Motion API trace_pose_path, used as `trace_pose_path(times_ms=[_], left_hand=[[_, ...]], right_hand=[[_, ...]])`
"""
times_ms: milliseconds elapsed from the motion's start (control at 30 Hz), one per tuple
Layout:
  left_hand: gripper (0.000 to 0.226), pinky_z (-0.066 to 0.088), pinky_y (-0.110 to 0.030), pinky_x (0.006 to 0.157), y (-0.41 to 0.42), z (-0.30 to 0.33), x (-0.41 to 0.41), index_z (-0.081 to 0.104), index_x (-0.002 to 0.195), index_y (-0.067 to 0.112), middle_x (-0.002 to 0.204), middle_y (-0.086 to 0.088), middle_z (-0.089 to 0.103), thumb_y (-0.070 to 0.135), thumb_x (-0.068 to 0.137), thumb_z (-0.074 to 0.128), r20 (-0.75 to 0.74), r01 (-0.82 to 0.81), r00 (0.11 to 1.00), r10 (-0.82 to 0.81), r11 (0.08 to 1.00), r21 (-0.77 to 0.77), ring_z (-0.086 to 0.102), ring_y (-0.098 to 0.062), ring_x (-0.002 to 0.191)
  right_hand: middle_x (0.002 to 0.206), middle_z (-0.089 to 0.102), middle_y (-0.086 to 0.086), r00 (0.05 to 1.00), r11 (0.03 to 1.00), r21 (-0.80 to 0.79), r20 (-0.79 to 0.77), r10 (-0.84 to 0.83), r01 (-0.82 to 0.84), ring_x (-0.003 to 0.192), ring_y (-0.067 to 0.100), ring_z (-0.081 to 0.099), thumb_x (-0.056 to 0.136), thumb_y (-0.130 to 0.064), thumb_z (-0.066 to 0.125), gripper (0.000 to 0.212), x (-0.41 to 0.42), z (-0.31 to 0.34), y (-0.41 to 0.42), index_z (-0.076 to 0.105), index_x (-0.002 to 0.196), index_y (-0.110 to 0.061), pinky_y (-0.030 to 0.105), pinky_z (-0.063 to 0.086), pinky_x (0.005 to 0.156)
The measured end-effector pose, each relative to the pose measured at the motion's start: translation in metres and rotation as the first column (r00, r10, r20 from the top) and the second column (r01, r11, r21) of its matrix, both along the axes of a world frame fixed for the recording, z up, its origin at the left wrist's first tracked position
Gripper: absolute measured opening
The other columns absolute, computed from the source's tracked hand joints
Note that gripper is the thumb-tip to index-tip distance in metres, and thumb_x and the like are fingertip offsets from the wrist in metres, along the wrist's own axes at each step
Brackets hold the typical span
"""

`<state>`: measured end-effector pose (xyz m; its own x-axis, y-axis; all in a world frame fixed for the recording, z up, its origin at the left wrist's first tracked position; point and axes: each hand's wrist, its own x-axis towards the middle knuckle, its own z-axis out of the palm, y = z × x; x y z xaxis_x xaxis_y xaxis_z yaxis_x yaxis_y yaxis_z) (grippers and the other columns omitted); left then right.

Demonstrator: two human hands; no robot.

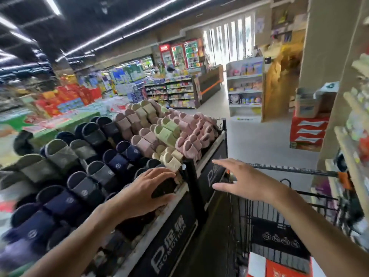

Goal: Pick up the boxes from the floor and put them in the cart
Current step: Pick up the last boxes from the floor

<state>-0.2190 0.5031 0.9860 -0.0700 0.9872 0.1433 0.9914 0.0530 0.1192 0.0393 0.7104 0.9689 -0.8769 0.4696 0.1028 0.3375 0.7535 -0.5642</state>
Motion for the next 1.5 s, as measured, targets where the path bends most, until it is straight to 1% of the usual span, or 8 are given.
trace_pose_path(times_ms=[167, 333, 467, 667, 933, 1067, 1333, 1500], left_hand=[[0.065, 0.024, -0.036, 0.122, -0.095, 0.03, -0.032, 0.019, 0.144, 0.061, 0.158, 0.025, 0.019, 0.085, 0.085, 0.032, 0.001, -0.124, 0.992, 0.124, 0.992, 0.037, 0.017, 0.003, 0.146], [0.071, 0.02, -0.04, 0.122, -0.214, 0.057, -0.068, 0.026, 0.149, 0.051, 0.159, 0.024, 0.02, 0.085, 0.087, 0.028, 0.033, -0.203, 0.979, 0.201, 0.976, 0.08, 0.014, 0.0, 0.148], [0.061, 0.015, -0.036, 0.124, -0.318, 0.066, -0.093, 0.023, 0.142, 0.063, 0.159, 0.026, 0.018, 0.086, 0.086, 0.025, 0.053, -0.305, 0.952, 0.301, 0.946, 0.11, 0.011, 0.003, 0.147], [0.084, 0.014, -0.036, 0.123, -0.477, 0.078, -0.106, 0.029, 0.148, 0.051, 0.159, 0.023, 0.019, 0.094, 0.077, 0.015, 0.082, -0.536, 0.844, 0.529, 0.835, 0.127, 0.013, -0.001, 0.147], [0.077, 0.013, -0.04, 0.124, -0.677, 0.091, -0.073, 0.02, 0.148, 0.058, 0.162, 0.024, 0.014, 0.091, 0.079, 0.019, 0.09, -0.828, 0.56, 0.823, 0.553, 0.093, 0.01, -0.002, 0.148], [0.081, 0.013, -0.043, 0.124, -0.741, 0.1, -0.033, 0.019, 0.15, 0.055, 0.162, 0.024, 0.012, 0.092, 0.078, 0.017, 0.09, -0.917, 0.398, 0.913, 0.392, 0.081, 0.009, -0.003, 0.148], [0.068, 0.013, -0.048, 0.124, -0.81, 0.094, 0.05, 0.015, 0.148, 0.059, 0.162, 0.026, 0.01, 0.085, 0.087, 0.026, 0.074, -0.99, 0.117, 0.99, 0.11, 0.09, 0.006, -0.003, 0.15], [0.066, 0.01, -0.038, 0.124, -0.821, 0.084, 0.1, 0.018, 0.148, 0.058, 0.159, 0.033, 0.009, 0.082, 0.088, 0.032, 0.118, -0.992, -0.082, 0.99, -0.092, 0.082, 0.004, 0.005, 0.147]], right_hand=[[0.151, 0.018, -0.033, 0.99, 0.993, 0.066, -0.097, 0.105, -0.099, 0.138, -0.011, 0.015, 0.09, -0.068, 0.057, 0.083, -0.04, 0.04, -0.078, 0.01, 0.156, -0.052, 0.025, 0.022, 0.116], [0.162, 0.015, -0.027, 0.974, 0.98, 0.062, -0.119, 0.194, -0.188, 0.151, -0.003, 0.007, 0.086, -0.081, 0.048, 0.082, -0.098, 0.058, -0.176, 0.016, 0.156, -0.05, 0.036, 0.015, 0.125], [0.155, 0.022, -0.029, 0.947, 0.948, 0.107, -0.092, 0.308, -0.298, 0.139, -0.013, 0.006, 0.092, -0.072, 0.048, 0.074, -0.143, 0.069, -0.265, 0.022, 0.157, -0.045, 0.029, 0.011, 0.12], [0.16, 0.019, -0.025, 0.87, 0.864, 0.139, -0.037, 0.492, -0.483, 0.147, -0.008, 0.009, 0.088, -0.077, 0.046, 0.081, -0.223, 0.095, -0.381, 0.022, 0.158, -0.043, 0.023, 0.011, 0.119], [0.16, 0.023, -0.017, 0.598, 0.588, 0.153, 0.026, 0.801, -0.795, 0.146, -0.002, 0.017, 0.09, -0.072, 0.049, 0.081, -0.318, 0.112, -0.551, 0.022, 0.159, -0.039, 0.019, 0.013, 0.116], [0.163, 0.022, -0.017, 0.437, 0.431, 0.162, 0.005, 0.899, -0.888, 0.151, 0.002, 0.014, 0.08, -0.088, 0.043, 0.089, -0.344, 0.108, -0.617, 0.022, 0.156, -0.047, 0.03, 0.015, 0.124], [0.164, 0.017, -0.016, 0.161, 0.149, 0.166, 0.058, 0.985, -0.975, 0.135, 0.0, 0.025, 0.083, -0.074, 0.049, 0.08, -0.352, 0.108, -0.718, 0.018, 0.154, -0.053, 0.032, 0.027, 0.117], [0.163, 0.022, -0.013, -0.051, -0.061, 0.161, 0.065, 0.997, -0.985, 0.129, -0.002, 0.028, 0.074, -0.079, 0.046, 0.087, -0.361, 0.109, -0.765, 0.019, 0.153, -0.054, 0.028, 0.032, 0.113]])
